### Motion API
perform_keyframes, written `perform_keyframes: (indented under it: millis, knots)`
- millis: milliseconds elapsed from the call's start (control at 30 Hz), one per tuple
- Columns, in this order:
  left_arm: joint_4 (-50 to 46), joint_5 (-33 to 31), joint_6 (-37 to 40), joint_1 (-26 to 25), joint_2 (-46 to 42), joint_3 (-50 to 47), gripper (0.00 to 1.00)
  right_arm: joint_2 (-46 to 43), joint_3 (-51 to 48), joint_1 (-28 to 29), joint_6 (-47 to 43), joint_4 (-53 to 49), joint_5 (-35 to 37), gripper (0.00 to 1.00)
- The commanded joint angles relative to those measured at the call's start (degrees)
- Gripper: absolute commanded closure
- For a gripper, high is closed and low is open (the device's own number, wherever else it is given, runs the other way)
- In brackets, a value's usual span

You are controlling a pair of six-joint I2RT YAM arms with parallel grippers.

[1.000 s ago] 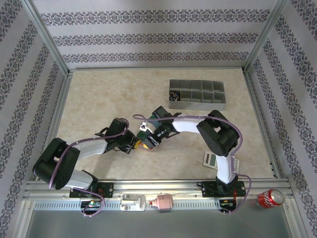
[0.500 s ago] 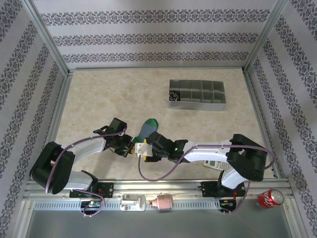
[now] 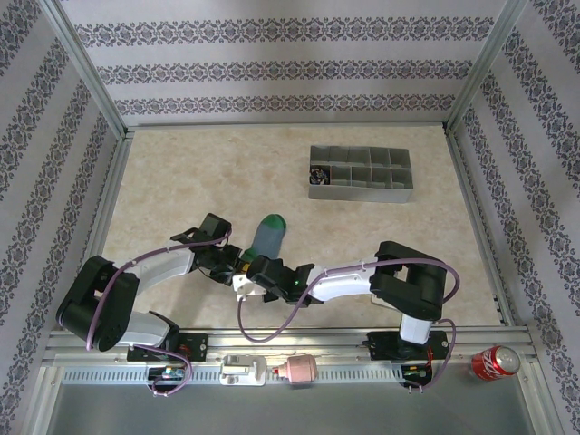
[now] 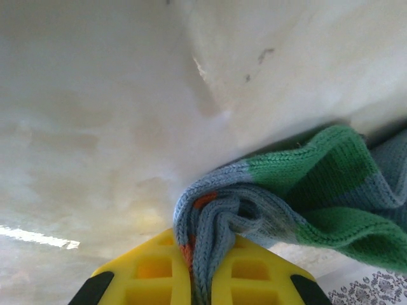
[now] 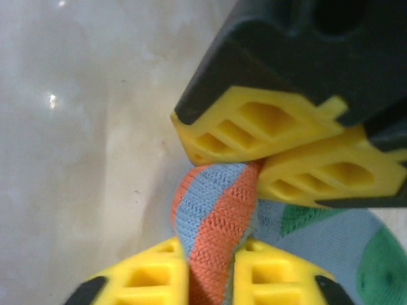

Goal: Roll the socks

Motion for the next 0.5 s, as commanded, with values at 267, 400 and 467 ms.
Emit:
perform_keyframes:
  millis: [267,400,467]
  knots:
    - [-3.81,-3.22,0.46,1.76,-8.18,-2.79,0.44,-1.80,-2.42,-7.18,11.79,-9.31,-19.14,1.00]
    - [-5.62,-5.07,1.68,2.35,-13.70,-3.05,0.36,-0.80,-2.59,-11.11,15.42,-12.20,-29.67,1.00]
    - [-4.79,-5.23,3.05,2.47,-15.22,-3.29,0.35,-0.07,-2.64,-12.92,16.83,-12.83,-34.13,1.00]
